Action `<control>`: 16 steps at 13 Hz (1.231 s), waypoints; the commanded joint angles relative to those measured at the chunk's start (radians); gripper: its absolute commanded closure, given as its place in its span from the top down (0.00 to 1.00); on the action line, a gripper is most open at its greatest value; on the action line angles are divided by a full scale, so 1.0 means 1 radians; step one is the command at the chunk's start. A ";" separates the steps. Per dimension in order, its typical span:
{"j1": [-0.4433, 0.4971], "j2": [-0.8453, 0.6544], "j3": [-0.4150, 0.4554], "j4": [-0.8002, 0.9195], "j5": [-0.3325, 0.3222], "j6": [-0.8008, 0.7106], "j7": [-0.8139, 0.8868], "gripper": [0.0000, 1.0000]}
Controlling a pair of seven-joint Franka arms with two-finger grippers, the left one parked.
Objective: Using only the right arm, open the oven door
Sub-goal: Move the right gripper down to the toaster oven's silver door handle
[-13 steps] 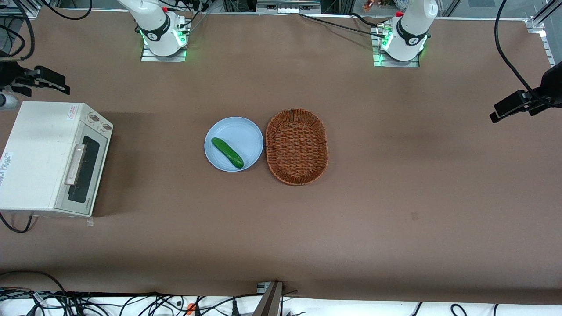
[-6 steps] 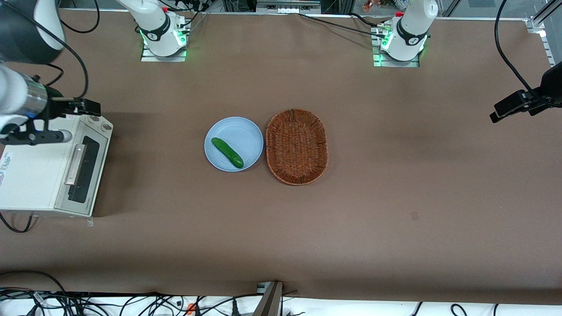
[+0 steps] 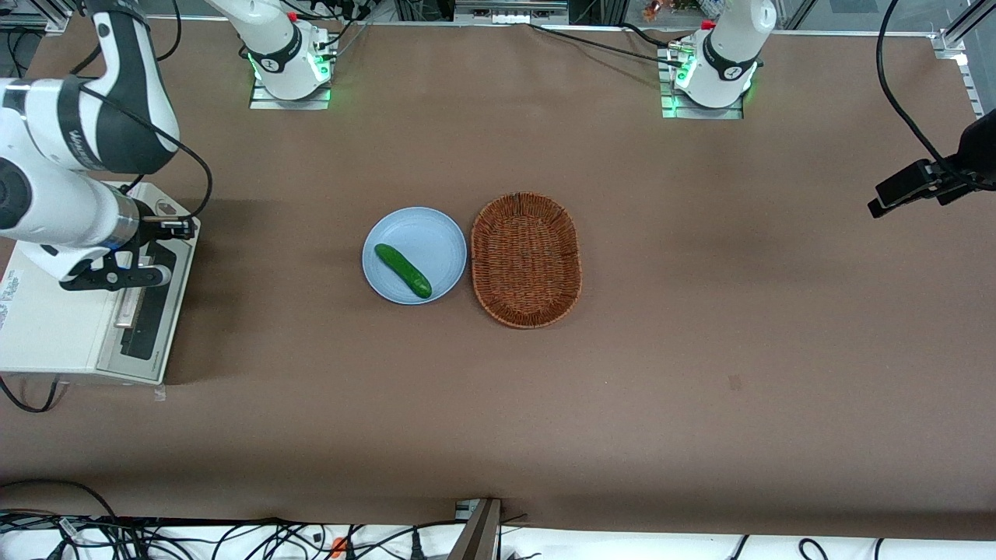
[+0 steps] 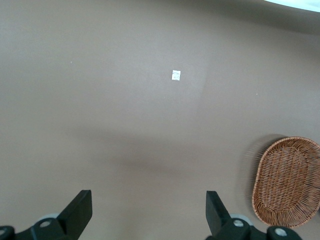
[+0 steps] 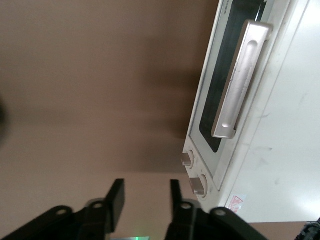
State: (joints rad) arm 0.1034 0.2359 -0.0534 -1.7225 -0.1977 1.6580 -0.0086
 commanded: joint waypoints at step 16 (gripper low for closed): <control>-0.045 0.175 -0.008 0.055 -0.304 0.111 0.022 0.00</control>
State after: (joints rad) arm 0.0603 0.3635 -0.0659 -1.7214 -0.4806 1.7701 0.0032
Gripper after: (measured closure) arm 0.991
